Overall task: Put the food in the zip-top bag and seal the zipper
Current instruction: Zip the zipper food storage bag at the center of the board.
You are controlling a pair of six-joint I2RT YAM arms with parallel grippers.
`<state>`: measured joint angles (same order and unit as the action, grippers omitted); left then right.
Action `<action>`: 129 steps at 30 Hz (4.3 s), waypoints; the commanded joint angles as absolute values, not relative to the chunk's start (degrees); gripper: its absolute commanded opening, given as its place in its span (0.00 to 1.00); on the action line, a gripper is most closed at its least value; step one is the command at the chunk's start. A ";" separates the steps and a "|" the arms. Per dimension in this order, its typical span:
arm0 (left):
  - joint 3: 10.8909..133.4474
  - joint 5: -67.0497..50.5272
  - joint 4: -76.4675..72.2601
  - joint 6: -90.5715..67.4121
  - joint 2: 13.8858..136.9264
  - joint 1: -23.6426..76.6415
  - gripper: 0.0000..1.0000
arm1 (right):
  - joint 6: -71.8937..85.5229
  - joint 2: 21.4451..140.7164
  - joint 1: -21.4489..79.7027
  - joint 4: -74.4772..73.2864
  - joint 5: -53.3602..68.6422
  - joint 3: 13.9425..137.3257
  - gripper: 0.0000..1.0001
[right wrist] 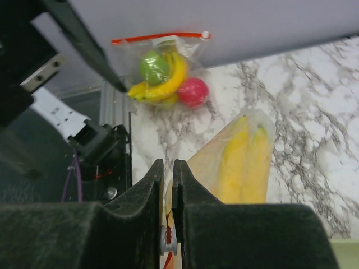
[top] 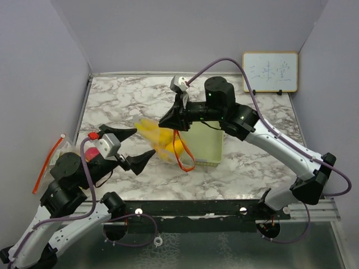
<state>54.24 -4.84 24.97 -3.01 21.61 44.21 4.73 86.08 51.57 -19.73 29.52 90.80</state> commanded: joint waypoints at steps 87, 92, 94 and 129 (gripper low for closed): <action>45.40 -22.32 3.63 -5.14 32.81 44.01 0.48 | -0.63 73.16 51.42 -17.51 45.40 81.61 0.02; 47.06 -25.80 3.14 -3.03 34.81 44.02 0.33 | -1.08 74.04 51.42 -18.60 47.20 82.02 0.02; 47.49 -27.48 3.25 -2.66 36.11 44.02 0.18 | -1.46 74.27 51.42 -19.08 47.87 82.22 0.02; 55.39 20.30 17.82 0.48 16.60 44.57 0.00 | -6.34 76.02 44.82 -25.69 28.70 66.36 0.02</action>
